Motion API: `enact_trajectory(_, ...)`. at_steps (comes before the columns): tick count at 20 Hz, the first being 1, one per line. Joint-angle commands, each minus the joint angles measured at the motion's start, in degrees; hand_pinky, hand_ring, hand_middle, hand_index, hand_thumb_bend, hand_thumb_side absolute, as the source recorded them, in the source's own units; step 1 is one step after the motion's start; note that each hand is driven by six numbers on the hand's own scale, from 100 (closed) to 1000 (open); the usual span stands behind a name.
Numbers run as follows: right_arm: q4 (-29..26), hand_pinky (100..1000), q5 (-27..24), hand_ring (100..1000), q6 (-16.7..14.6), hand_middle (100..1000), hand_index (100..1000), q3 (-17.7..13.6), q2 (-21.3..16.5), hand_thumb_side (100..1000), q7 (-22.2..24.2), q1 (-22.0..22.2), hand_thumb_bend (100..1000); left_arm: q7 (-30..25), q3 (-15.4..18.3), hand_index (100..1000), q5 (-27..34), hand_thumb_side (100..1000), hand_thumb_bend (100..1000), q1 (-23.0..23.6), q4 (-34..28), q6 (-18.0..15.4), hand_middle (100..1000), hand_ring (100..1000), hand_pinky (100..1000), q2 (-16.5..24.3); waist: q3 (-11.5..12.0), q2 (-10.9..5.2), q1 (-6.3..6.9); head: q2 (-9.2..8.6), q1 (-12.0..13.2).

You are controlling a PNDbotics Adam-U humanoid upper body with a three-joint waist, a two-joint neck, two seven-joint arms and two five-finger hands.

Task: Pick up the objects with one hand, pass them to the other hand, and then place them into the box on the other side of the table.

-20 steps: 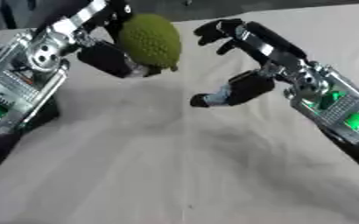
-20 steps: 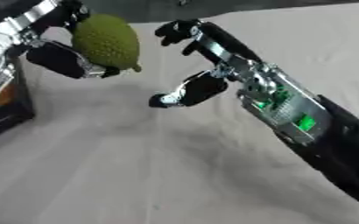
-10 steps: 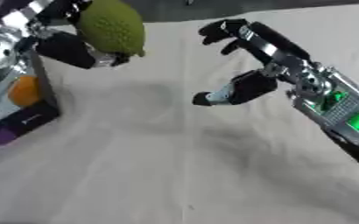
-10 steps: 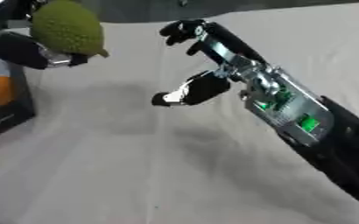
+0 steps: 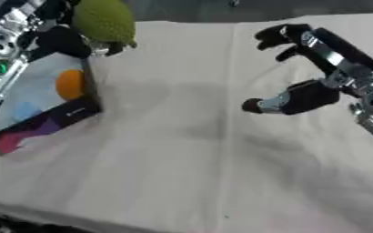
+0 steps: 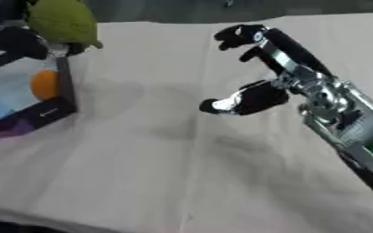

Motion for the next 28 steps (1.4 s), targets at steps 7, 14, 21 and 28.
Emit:
enact_trajectory(7,-1.01,756,0.83,859,-0.05,725,840,-0.91,-1.68,211,0.46,-0.38,721,2.46,3.63,319,0.11,100,653,1.85,5.06,-0.05,315,355,599,4.52,0.11,-3.17,-0.22,-1.9,5.07)
enact_trajectory(14,-0.83,755,1.09,860,-0.04,724,840,-1.23,-1.5,214,0.27,-0.11,719,5.38,5.98,335,-0.09,100,660,3.78,9.74,-0.49,327,364,604,5.69,0.17,-2.84,-0.62,-2.17,6.92)
enact_trajectory(21,-0.92,754,0.99,854,0.02,713,839,-1.47,-1.28,215,-0.53,0.25,717,6.92,7.18,396,-2.1,100,670,4.8,14.23,-2.03,372,407,625,5.92,0.08,-2.53,-1.08,-1.92,7.13)
enact_trajectory(28,-1.01,750,0.85,852,0.04,708,837,-1.65,-1.34,213,-1.07,0.42,723,0.42,6.21,791,-13.06,215,1000,5.27,15.36,-5.12,730,762,853,6.42,-0.3,-2.43,-1.03,-1.4,6.97)
